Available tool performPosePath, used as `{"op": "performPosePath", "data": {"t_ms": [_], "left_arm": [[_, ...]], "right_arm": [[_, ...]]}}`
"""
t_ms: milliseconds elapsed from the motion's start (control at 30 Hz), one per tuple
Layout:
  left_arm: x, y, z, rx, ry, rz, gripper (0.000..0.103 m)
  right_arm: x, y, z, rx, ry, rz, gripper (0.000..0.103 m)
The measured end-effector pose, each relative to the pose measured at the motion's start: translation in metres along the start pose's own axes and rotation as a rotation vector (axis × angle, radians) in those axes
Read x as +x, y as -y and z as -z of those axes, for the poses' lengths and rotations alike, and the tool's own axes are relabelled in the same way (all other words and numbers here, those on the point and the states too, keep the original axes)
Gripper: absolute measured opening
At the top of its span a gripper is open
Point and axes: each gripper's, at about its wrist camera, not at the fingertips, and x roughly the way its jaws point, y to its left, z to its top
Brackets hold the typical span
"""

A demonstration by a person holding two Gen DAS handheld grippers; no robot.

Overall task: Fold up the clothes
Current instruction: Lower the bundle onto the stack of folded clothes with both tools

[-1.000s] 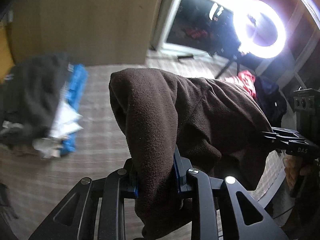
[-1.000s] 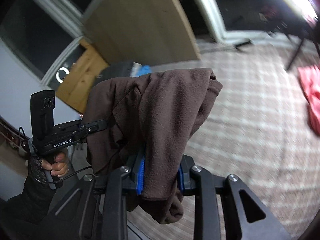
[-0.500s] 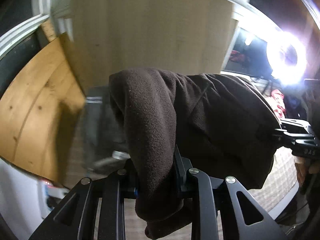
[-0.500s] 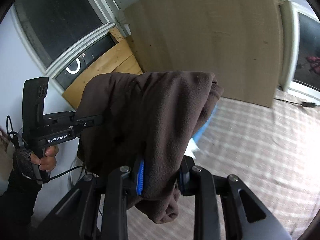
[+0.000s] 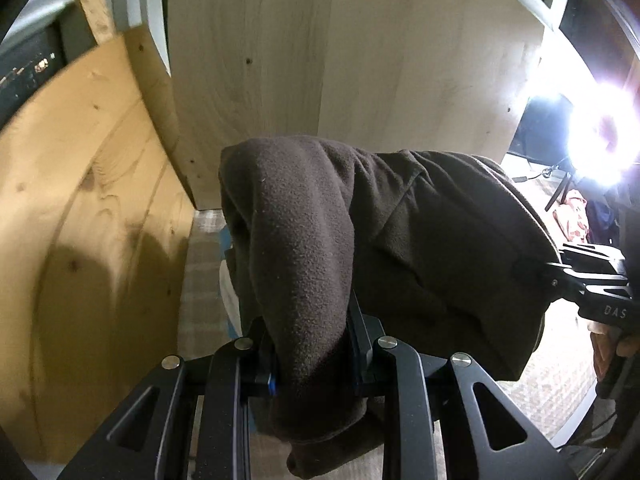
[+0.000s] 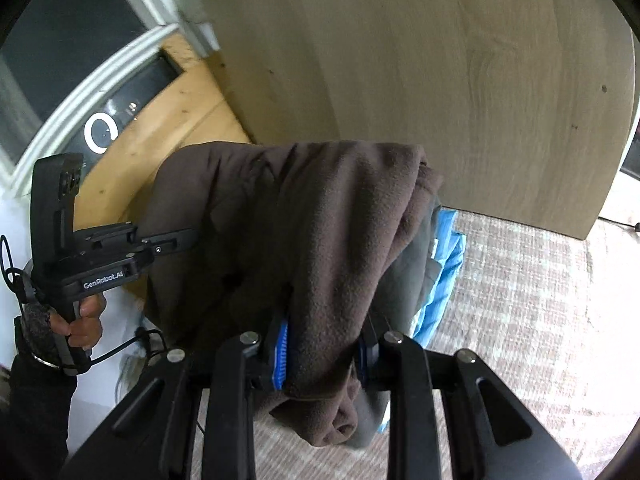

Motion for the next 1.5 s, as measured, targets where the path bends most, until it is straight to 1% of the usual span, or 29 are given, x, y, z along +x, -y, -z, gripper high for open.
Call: {"op": "performPosePath", "data": {"t_ms": [67,167,267,300,333,367,400,467,533,600,633,667,700,733,767,800,867,900,967,1067,1133,1167,1200,1233,1300,1367,1400,1500], "left_arm": [[0.017,-0.006,0.000,-0.001,-0.023,0.021,0.023],[0.039,-0.015,0.004,-0.005,-0.031,0.050,0.025],[0.048,-0.021,0.009,-0.001,-0.018,0.073,0.029],[0.049,-0.023,0.011,-0.005,-0.016,0.076,0.034],[0.049,-0.026,0.011,-0.014,-0.019,0.083,0.038],[0.049,-0.030,0.012,-0.024,-0.022,0.089,0.039],[0.045,-0.032,0.012,-0.036,-0.022,0.090,0.041],[0.035,-0.036,0.013,-0.061,-0.020,0.089,0.045],[0.017,-0.035,0.015,-0.040,0.022,0.049,0.045],[-0.003,-0.031,0.013,-0.010,0.072,0.013,0.044],[-0.012,-0.028,0.010,0.003,0.097,-0.009,0.041],[-0.021,-0.025,0.007,0.016,0.122,-0.031,0.041],[-0.029,-0.022,0.004,0.030,0.147,-0.053,0.040],[-0.034,-0.020,0.000,0.040,0.164,-0.071,0.038],[-0.036,-0.017,-0.005,0.049,0.182,-0.055,0.035],[-0.038,-0.015,-0.011,0.058,0.200,-0.032,0.030],[-0.024,-0.010,-0.020,0.068,0.177,-0.010,0.027],[-0.016,-0.008,-0.025,0.073,0.162,0.000,0.023],[0.012,-0.007,-0.031,0.086,0.110,-0.009,0.021],[0.050,-0.015,-0.033,0.101,0.068,-0.091,0.022],[0.061,-0.022,-0.034,0.082,0.060,-0.085,0.023],[0.066,-0.025,-0.034,0.071,0.057,-0.079,0.023],[0.063,-0.024,-0.034,0.074,0.061,-0.077,0.023],[0.057,-0.021,-0.033,0.080,0.066,-0.076,0.023],[0.045,-0.017,-0.032,0.096,0.073,-0.082,0.022],[0.022,-0.010,-0.024,0.097,0.093,-0.074,0.022],[0.010,-0.007,-0.018,0.095,0.109,-0.065,0.022],[-0.011,0.010,0.007,0.137,0.136,-0.040,0.023]], "right_arm": [[0.010,0.009,0.001,0.014,-0.016,0.010,0.024],[0.027,0.022,0.004,0.035,-0.036,0.024,0.024],[0.037,0.030,0.009,0.046,-0.039,0.027,0.027],[0.039,0.030,0.012,0.037,-0.038,0.040,0.028],[0.042,0.029,0.015,0.027,-0.038,0.052,0.030],[0.041,0.028,0.017,0.010,-0.038,0.059,0.037],[0.040,0.027,0.019,-0.006,-0.039,0.064,0.040],[0.027,0.030,0.020,-0.013,-0.045,0.035,0.041],[0.002,0.031,0.020,-0.020,-0.011,0.035,0.041],[-0.023,0.032,0.019,-0.028,0.025,0.035,0.041],[-0.033,0.031,0.016,-0.032,0.057,0.034,0.041],[-0.044,0.028,0.011,-0.039,0.105,0.023,0.041],[-0.047,0.023,0.002,-0.044,0.139,0.010,0.041],[-0.048,0.019,-0.006,-0.049,0.163,0.003,0.041],[-0.042,0.017,-0.015,-0.049,0.159,0.000,0.041],[-0.036,0.014,-0.024,-0.049,0.154,-0.003,0.039],[-0.013,0.013,-0.038,-0.064,0.122,0.001,0.029],[-0.002,0.014,-0.040,-0.071,0.104,0.017,0.028],[0.025,0.019,-0.046,-0.074,0.065,0.040,0.028],[0.057,0.033,-0.042,-0.065,0.010,0.066,0.026],[0.075,0.044,-0.042,-0.041,-0.007,0.071,0.026],[0.075,0.046,-0.043,-0.027,-0.010,0.066,0.026],[0.076,0.048,-0.044,-0.014,-0.013,0.061,0.026],[0.071,0.046,-0.044,-0.021,-0.015,0.061,0.026],[0.049,0.042,-0.039,-0.035,0.016,0.059,0.026],[0.027,0.039,-0.034,-0.051,0.046,0.057,0.026],[0.020,0.034,-0.025,-0.069,0.052,0.050,0.026],[-0.002,0.018,0.004,-0.126,0.068,0.027,0.026]]}}
